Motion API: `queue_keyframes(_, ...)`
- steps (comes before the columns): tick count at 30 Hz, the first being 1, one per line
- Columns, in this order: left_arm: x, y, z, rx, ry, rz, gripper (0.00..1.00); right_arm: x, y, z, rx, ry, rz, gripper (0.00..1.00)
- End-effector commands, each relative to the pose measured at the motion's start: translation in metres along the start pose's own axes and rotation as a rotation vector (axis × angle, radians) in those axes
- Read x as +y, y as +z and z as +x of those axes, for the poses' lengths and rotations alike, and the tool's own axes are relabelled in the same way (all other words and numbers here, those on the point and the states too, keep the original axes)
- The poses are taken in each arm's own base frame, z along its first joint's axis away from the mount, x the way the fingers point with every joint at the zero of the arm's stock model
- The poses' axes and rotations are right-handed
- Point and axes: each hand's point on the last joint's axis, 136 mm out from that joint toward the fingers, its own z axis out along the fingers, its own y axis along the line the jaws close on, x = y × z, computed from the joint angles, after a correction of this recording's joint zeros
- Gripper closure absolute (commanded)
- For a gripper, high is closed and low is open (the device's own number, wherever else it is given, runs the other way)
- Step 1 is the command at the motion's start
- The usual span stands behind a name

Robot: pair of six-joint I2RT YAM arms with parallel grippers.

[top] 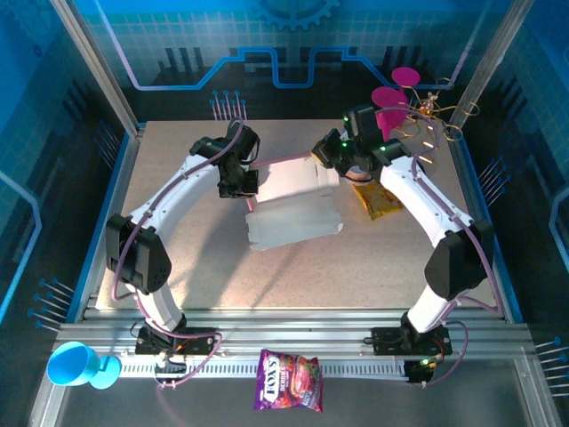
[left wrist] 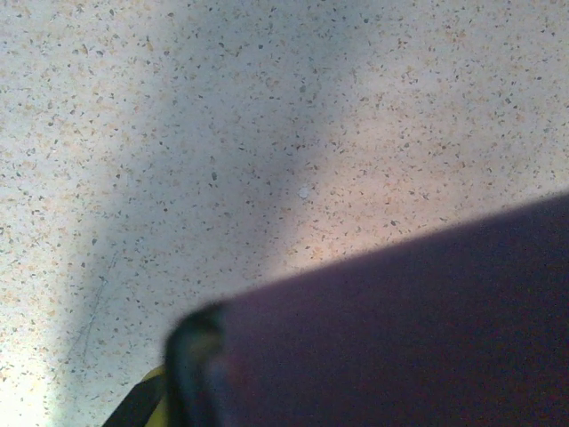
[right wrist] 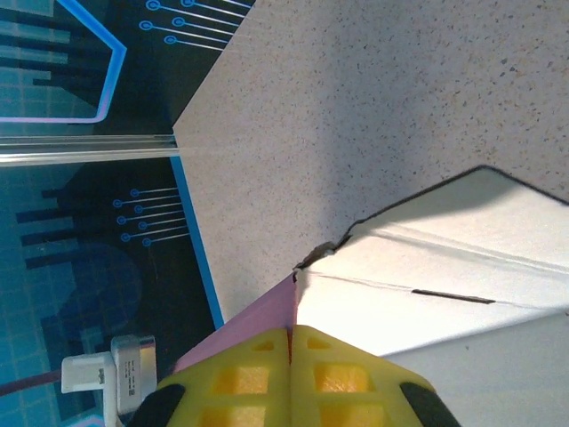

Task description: Fold the paper box

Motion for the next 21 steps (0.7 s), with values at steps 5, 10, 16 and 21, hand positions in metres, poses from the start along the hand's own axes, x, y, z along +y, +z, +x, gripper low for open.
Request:
queue_keyframes(5,-0.008,-0.013,-0.007,-0.047,-0.005,0.017,1.00,0.010,-0.063,-0.017,-0.181,-0.057,-0.108,0.50)
queue_keyframes(10,-0.007,-0.017,-0.010,-0.073,-0.012,0.017,1.00,-0.048,-0.090,-0.019,-0.264,0.004,-0.071,0.59)
queue_keyframes(16,-0.009,-0.023,-0.015,-0.090,-0.009,0.025,1.00,-0.107,-0.063,-0.005,-0.213,0.105,-0.039,0.79)
queue_keyframes(21,-0.011,-0.025,-0.017,-0.094,-0.015,0.034,1.00,-0.141,-0.030,-0.001,-0.185,0.185,-0.015,0.85)
